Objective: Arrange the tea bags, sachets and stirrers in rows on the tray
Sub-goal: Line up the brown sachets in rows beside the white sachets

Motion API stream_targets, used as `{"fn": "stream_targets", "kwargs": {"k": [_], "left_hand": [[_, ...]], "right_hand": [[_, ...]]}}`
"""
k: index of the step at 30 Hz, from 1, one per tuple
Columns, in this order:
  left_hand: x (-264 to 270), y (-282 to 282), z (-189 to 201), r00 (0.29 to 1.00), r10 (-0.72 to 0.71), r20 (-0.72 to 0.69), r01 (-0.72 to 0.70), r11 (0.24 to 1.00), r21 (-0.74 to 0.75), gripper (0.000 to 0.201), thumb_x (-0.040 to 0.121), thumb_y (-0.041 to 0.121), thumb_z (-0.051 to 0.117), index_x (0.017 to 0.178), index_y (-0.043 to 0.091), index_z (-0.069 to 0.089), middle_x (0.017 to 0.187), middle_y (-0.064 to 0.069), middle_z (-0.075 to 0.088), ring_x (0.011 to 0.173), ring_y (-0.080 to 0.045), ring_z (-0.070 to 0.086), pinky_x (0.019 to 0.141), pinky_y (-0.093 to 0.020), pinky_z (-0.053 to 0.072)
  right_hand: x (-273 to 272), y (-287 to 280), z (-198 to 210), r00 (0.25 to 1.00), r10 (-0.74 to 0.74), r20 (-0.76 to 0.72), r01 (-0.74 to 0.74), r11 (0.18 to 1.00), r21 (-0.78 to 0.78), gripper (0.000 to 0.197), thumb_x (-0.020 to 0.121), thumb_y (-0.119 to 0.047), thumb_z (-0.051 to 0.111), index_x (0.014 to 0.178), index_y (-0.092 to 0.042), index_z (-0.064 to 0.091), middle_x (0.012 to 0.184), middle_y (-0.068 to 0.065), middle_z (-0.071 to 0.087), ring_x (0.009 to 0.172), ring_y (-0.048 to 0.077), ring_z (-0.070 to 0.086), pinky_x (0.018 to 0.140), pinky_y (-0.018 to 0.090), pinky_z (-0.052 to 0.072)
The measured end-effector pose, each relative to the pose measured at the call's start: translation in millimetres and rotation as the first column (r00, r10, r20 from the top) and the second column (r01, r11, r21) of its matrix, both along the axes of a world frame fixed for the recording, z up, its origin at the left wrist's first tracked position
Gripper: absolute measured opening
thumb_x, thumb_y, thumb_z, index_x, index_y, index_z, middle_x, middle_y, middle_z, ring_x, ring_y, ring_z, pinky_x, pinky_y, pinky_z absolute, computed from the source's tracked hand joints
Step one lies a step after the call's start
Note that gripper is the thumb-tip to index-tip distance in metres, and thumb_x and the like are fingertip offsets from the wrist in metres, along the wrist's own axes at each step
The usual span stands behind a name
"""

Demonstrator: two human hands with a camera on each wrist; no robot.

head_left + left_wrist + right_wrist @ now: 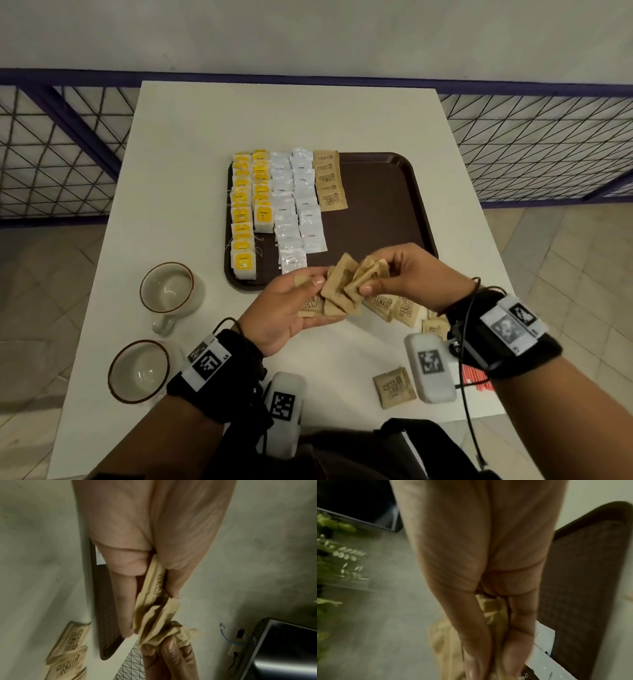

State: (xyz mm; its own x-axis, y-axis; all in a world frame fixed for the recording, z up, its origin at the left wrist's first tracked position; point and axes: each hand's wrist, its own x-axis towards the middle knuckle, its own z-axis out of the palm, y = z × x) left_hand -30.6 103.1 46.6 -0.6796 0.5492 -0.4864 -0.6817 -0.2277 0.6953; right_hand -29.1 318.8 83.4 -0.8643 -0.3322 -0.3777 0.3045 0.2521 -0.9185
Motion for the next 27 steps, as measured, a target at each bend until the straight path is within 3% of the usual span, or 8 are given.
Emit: {"fn": "stream_targets", "kwargs": {"k": [2, 4, 7, 10, 13, 17, 24, 27], "left_hand": [[-1, 1, 2, 0.997, -0.077, -0.026, 0.076, 0.996, -0.054, 0.020, 0.094, 0.006, 0.047, 0.108, 0.006, 0.062, 0.098, -0.018, 0.071, 0.091, -0.030, 0.069, 0.076, -0.039, 0.058], [-4, 1, 4, 0.991, -0.119, -0.059, 0.111, 0.986, -0.120, 0.018, 0.089, 0.004, 0.056, 0.105, 0.005, 0.063, 0.097, -0.018, 0.071, 0.088, -0.030, 0.070, 0.074, -0.038, 0.058], [-9, -1, 6, 0.985, -0.132, -0.111, 0.110, 0.977, -0.184, 0.026, 0.084, 0.003, 0.063, 0.109, 0.011, 0.062, 0.100, -0.018, 0.070, 0.090, -0.031, 0.069, 0.075, -0.039, 0.058], [-14, -4, 6, 0.978, -0.136, -0.158, 0.101, 0.973, -0.208, 0.032, 0.089, 0.002, 0.058, 0.114, 0.021, 0.061, 0.102, -0.016, 0.070, 0.092, -0.030, 0.069, 0.075, -0.041, 0.058], [-14, -2, 4, 0.975, -0.115, -0.191, 0.063, 0.963, -0.261, 0.023, 0.088, 0.005, 0.059, 0.105, 0.020, 0.066, 0.097, -0.017, 0.070, 0.088, -0.029, 0.070, 0.071, -0.039, 0.058], [-10, 6, -4, 0.989, -0.049, -0.137, 0.002, 0.946, -0.325, 0.027, 0.089, -0.002, 0.050, 0.099, 0.019, 0.064, 0.093, -0.016, 0.070, 0.083, -0.027, 0.070, 0.070, -0.039, 0.059], [-9, 5, -15, 1.000, 0.013, 0.006, -0.010, 0.957, -0.290, 0.010, 0.087, 0.006, 0.061, 0.094, 0.012, 0.063, 0.080, -0.009, 0.068, 0.073, -0.023, 0.069, 0.071, -0.039, 0.058], [-9, 5, -17, 0.995, 0.092, -0.040, -0.100, 0.946, -0.309, 0.010, 0.085, 0.005, 0.062, 0.089, 0.014, 0.061, 0.080, -0.009, 0.067, 0.072, -0.022, 0.067, 0.069, -0.037, 0.058]], "right_hand": [[-7, 1, 4, 0.990, 0.134, 0.037, -0.136, 0.987, 0.083, 0.017, 0.074, -0.002, 0.072, 0.090, -0.007, 0.070, 0.088, 0.010, 0.071, 0.082, 0.020, 0.067, 0.076, 0.027, 0.055], [-10, -2, 3, 0.986, 0.166, 0.018, -0.167, 0.975, 0.144, 0.020, 0.074, -0.002, 0.074, 0.092, -0.006, 0.070, 0.092, 0.006, 0.069, 0.082, 0.015, 0.067, 0.075, 0.023, 0.054], [-9, -10, -4, 0.989, 0.128, -0.080, -0.109, 0.970, 0.218, 0.019, 0.071, -0.003, 0.077, 0.089, -0.005, 0.070, 0.097, -0.001, 0.061, 0.081, 0.007, 0.061, 0.078, 0.020, 0.051], [-6, -17, -10, 0.983, 0.105, -0.148, -0.070, 0.972, 0.225, 0.018, 0.070, -0.004, 0.077, 0.088, -0.005, 0.072, 0.101, 0.003, 0.061, 0.084, 0.008, 0.061, 0.083, 0.020, 0.050], [-4, -22, -15, 0.983, 0.063, -0.173, -0.021, 0.972, 0.235, 0.019, 0.071, -0.007, 0.078, 0.089, -0.006, 0.073, 0.108, -0.002, 0.062, 0.092, 0.005, 0.062, 0.087, 0.020, 0.049], [-3, -30, -22, 0.970, 0.078, -0.231, -0.007, 0.956, 0.295, 0.015, 0.073, -0.012, 0.077, 0.086, -0.007, 0.072, 0.131, -0.011, 0.053, 0.110, -0.004, 0.055, 0.091, 0.019, 0.047], [1, -43, -30, 0.934, 0.047, -0.354, 0.071, 0.947, 0.313, 0.021, 0.071, -0.012, 0.078, 0.090, -0.016, 0.070, 0.096, -0.003, 0.067, 0.084, 0.006, 0.063, 0.079, 0.025, 0.051], [2, -45, -30, 0.933, -0.129, -0.335, 0.199, 0.962, 0.185, 0.019, 0.073, -0.007, 0.076, 0.081, -0.021, 0.068, 0.085, 0.000, 0.070, 0.077, 0.011, 0.067, 0.073, 0.029, 0.055]]}}
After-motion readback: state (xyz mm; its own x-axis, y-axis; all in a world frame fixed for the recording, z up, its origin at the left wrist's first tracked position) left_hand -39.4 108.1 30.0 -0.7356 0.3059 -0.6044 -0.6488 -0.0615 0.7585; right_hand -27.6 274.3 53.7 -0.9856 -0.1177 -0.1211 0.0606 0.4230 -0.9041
